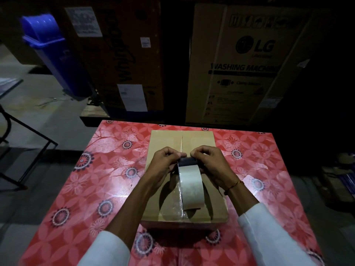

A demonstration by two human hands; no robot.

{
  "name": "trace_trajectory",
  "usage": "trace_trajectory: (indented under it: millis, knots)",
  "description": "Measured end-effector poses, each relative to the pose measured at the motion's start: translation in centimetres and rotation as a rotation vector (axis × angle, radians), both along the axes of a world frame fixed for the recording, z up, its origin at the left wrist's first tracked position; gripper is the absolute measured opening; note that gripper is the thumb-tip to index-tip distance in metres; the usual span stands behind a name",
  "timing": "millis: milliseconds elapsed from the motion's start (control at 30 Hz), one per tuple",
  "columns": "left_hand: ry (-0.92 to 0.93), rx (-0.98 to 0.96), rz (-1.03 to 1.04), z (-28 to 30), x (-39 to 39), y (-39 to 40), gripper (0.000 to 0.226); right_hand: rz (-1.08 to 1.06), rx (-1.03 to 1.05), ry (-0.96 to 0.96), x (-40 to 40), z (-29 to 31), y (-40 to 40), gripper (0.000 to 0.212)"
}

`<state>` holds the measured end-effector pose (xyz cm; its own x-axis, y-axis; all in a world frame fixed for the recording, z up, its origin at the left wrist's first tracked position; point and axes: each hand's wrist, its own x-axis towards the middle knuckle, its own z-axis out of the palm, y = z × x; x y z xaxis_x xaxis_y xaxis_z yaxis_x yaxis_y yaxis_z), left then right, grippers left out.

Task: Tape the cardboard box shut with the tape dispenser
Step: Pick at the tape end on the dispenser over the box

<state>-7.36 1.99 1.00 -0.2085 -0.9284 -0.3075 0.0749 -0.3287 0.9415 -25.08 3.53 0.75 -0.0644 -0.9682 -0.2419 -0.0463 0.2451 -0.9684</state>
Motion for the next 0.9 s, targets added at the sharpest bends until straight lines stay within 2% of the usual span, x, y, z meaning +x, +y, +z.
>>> trace_trajectory:
  millis: [200,467,633,833,900]
  knots:
    - [0.023,0.042,0.054,-0.1,-0.4,-0.3,0.016,-0.047,-0.086,0.034,0.6,0.1,0.2,0.008]
    - [0.099,0.083,-0.002,0.4,0.2,-0.2,0.014,-0.032,-0.185,0.224,0.7,0.8,0.2,0.015]
    - [0.120,0.116,-0.097,0.4,0.9,-0.6,0.009,-0.014,-0.227,0.211,0.3,0.6,0.4,0.016]
    - [0.163,0.113,-0.185,0.8,1.6,-0.1,0.014,-0.009,-0.239,0.110,0.8,0.3,0.3,0.017]
    - [0.205,0.103,-0.198,0.6,1.9,-0.1,0.027,-0.005,-0.242,0.093,0.9,0.2,0.3,0.016]
